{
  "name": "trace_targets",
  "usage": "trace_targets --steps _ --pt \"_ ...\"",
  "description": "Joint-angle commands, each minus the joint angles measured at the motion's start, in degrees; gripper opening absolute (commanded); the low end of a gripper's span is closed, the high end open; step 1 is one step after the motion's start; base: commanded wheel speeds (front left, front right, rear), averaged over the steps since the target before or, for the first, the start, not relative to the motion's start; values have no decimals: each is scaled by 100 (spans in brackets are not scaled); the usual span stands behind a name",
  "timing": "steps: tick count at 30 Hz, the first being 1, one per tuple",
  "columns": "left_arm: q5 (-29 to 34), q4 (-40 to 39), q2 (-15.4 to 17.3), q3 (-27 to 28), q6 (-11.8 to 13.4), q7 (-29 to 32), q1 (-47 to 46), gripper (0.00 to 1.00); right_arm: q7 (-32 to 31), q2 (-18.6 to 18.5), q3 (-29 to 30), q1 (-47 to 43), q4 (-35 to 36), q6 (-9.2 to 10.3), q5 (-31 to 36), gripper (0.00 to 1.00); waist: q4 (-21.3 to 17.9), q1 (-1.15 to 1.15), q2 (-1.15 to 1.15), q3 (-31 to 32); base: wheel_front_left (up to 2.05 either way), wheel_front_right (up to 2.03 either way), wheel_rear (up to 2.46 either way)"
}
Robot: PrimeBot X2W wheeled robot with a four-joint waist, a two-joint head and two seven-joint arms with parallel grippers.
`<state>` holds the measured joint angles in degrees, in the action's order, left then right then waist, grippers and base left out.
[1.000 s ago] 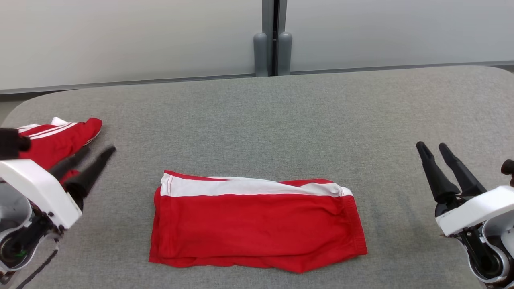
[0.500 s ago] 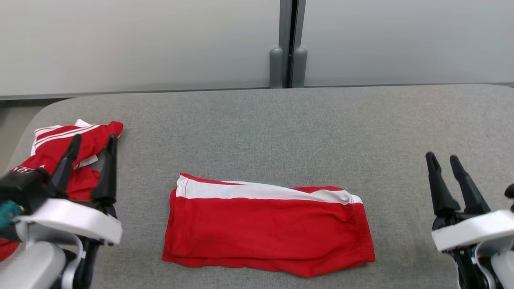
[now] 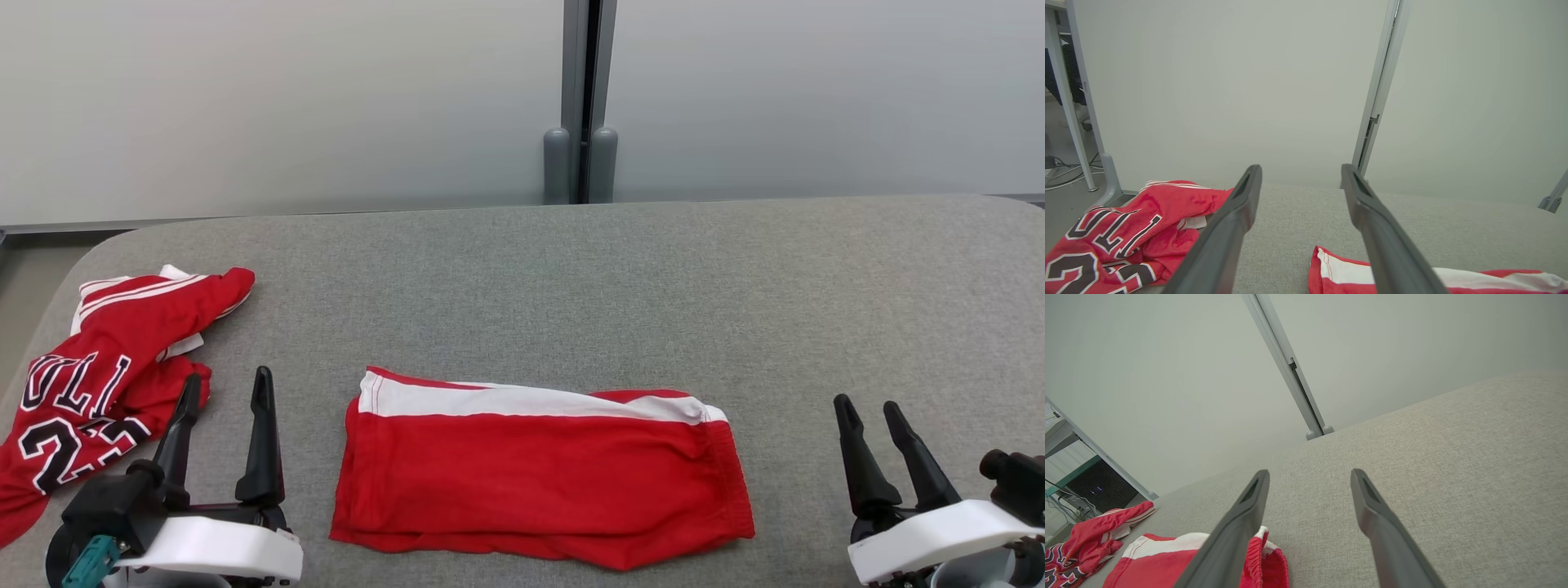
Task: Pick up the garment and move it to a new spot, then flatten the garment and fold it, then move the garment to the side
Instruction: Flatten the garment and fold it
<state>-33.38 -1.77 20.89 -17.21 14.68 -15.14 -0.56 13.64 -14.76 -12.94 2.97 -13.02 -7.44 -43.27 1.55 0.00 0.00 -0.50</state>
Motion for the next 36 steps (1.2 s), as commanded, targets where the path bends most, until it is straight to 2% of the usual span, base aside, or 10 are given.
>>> trace_targets --steps 1,2,9,15,20,29,30,31,32,36 --pt "148 68 -122 165 -162 0 92 100 -34 -35 -29 32 -19 -10 33 100 -1 0 0 -12 0 0 0" --pt "148 68 -122 165 -162 0 92 100 -34 -35 -29 32 -19 -10 33 100 -1 0 0 -12 0 0 0" --pt "494 283 -506 485 -633 1 125 100 -536 -78 -390 324 -79 -10 15 100 38 0 0 -18 0 0 0" --pt "654 435 -706 536 -878 0 0 100 -1933 78 -712 828 -773 -11 80 100 143 0 0 -25 0 0 0" --pt "780 463 -800 534 -989 0 -34 100 -3032 321 -498 1035 -1438 -11 179 100 347 0 0 -36 0 0 0" --pt "867 621 -905 450 -1112 0 -82 100 -4079 641 -208 996 -1897 -10 230 100 703 0 0 -178 0 0 0" --pt "870 647 -912 439 -1116 0 -86 100 -4115 669 -205 977 -1868 -10 214 73 726 0 0 -182 0 0 0" --pt "869 678 -914 430 -1122 0 -89 100 -4118 682 -201 964 -1817 -10 181 24 742 0 0 -184 0 0 0" --pt "868 707 -918 414 -1135 0 -94 100 -4092 674 -192 954 -1762 -10 182 0 754 0 0 -186 0 0 0" --pt "894 826 -909 378 -1152 0 -114 100 -3829 601 -130 984 -1501 -11 202 0 730 0 0 -153 0 0 0"
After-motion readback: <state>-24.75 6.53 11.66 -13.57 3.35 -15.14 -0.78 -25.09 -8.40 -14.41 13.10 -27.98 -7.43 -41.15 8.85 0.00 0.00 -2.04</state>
